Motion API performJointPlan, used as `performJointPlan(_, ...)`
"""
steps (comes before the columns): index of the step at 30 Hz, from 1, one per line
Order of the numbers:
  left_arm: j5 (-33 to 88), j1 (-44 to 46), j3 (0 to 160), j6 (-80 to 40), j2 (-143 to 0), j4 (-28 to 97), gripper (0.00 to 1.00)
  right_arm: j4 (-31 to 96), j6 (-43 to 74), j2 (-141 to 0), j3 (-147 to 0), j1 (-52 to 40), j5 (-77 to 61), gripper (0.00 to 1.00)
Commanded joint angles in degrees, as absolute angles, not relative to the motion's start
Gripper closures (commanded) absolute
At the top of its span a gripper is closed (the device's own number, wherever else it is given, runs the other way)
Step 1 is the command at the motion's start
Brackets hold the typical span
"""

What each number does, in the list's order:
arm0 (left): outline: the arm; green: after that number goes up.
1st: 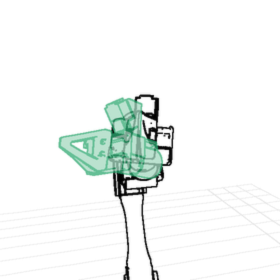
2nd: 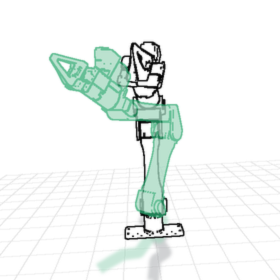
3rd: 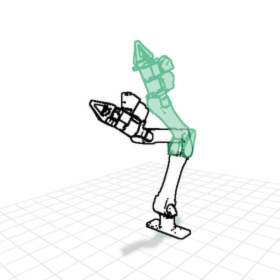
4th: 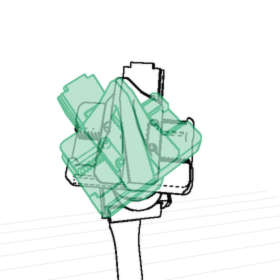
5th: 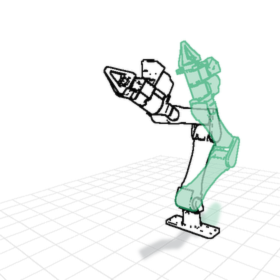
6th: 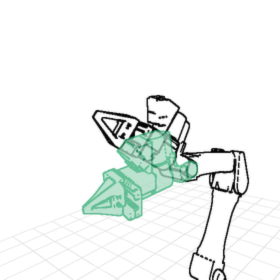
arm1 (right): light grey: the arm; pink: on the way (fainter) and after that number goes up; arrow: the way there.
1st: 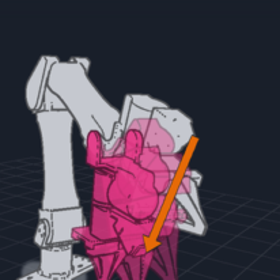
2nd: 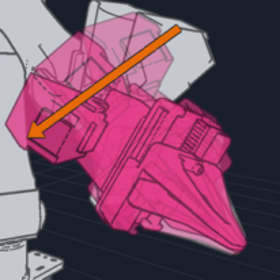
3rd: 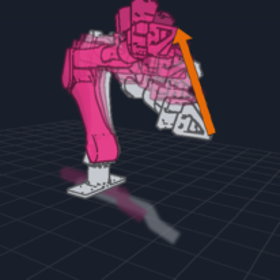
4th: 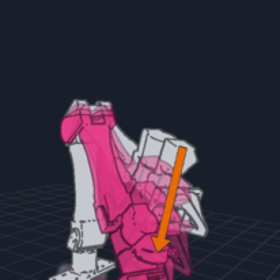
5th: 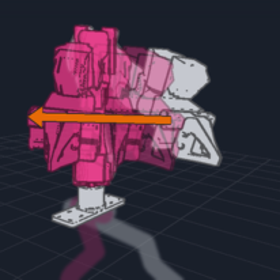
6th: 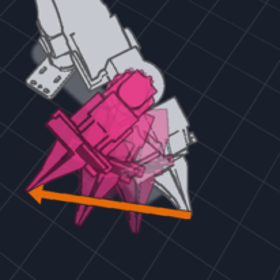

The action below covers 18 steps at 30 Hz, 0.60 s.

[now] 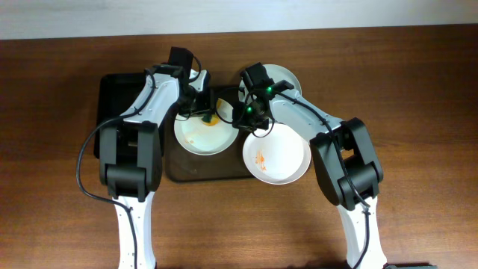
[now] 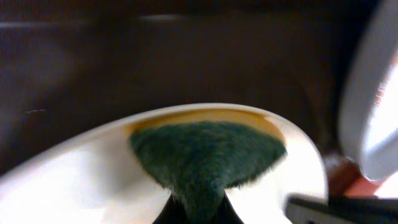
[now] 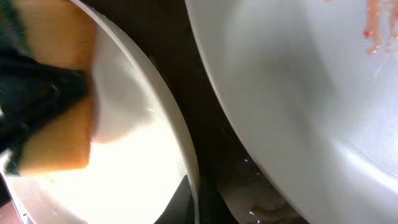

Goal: Clean dirty plates on tray and stack at the side
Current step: 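Scrub the left white plate with the sponge while right gripper holds it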

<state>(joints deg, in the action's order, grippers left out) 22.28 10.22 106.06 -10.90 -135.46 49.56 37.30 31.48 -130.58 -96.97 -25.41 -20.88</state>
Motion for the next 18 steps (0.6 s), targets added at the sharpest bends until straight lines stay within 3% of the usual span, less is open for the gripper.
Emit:
performJointPlan(1, 0.47, 9.08, 103.11, -16.32, -142.34, 52.60, 0.99, 37.74, 31.33, -131.61, -97.08, -25.04, -20.36, 0.96)
performJointPlan(8, -3.60, 8.73, 103.11, -15.14, -142.34, 66.81, 0.99, 37.74, 31.33, -131.61, -97.08, -25.04, -20.38, 0.96)
performJointPlan(12, 13.17, 8.86, 103.11, 1.52, -142.39, 70.48, 0.99, 37.69, 31.35, -131.61, -97.08, -25.04, -20.38, 0.96)
performJointPlan(13, 22.35, 9.13, 103.11, 7.22, -142.39, 69.67, 0.99, 37.69, 31.33, -131.61, -97.08, -25.04, -20.38, 0.96)
performJointPlan(18, 27.79, 10.35, 103.11, 9.10, -142.52, 58.13, 1.00, 37.69, 31.33, -131.61, -97.08, -25.04, -20.36, 0.96)
